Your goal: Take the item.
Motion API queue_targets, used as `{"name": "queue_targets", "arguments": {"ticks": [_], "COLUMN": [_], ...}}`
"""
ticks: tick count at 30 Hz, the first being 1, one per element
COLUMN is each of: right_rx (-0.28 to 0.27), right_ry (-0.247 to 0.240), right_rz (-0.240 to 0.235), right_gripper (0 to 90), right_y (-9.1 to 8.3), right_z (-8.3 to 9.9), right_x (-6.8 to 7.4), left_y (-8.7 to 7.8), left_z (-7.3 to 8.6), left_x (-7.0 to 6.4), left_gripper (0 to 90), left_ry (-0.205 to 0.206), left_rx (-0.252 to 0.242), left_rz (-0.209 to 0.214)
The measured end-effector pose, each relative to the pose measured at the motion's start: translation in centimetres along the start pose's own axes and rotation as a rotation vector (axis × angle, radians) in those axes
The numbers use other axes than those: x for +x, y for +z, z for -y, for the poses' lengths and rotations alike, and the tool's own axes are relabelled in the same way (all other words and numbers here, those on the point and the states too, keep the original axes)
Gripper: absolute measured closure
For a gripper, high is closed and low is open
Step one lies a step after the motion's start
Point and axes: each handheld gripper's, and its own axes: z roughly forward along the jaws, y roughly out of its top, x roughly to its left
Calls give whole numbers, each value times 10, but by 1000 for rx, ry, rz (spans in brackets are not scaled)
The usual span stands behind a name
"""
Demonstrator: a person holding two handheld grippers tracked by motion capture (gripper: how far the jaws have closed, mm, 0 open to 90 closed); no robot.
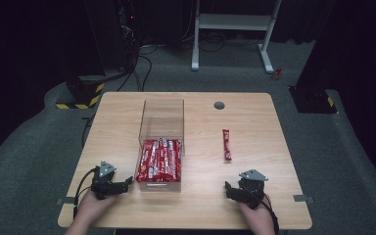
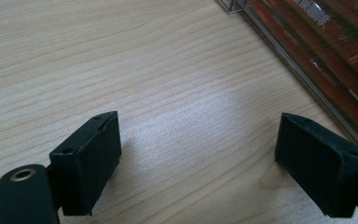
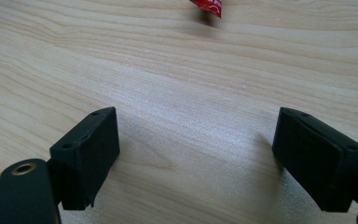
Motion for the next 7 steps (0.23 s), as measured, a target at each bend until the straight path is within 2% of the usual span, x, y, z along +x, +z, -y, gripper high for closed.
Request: {"name": "queue_targets", "arguments": {"ticks": [3, 7], "right_rx": [1, 0], "right_ry": [8, -1], "right_rz": [9, -8], "right_gripper": [142, 133], "right_y": [0, 0], "right_z": [0, 0], "right_x": [3, 5], "left_y": [0, 0], "left_z": [0, 0], "left_x": [0, 0], "left_gripper": [146, 146], "left_ry": [1, -2], "left_rx": [0, -1], "left_rz": [-1, 0]}}
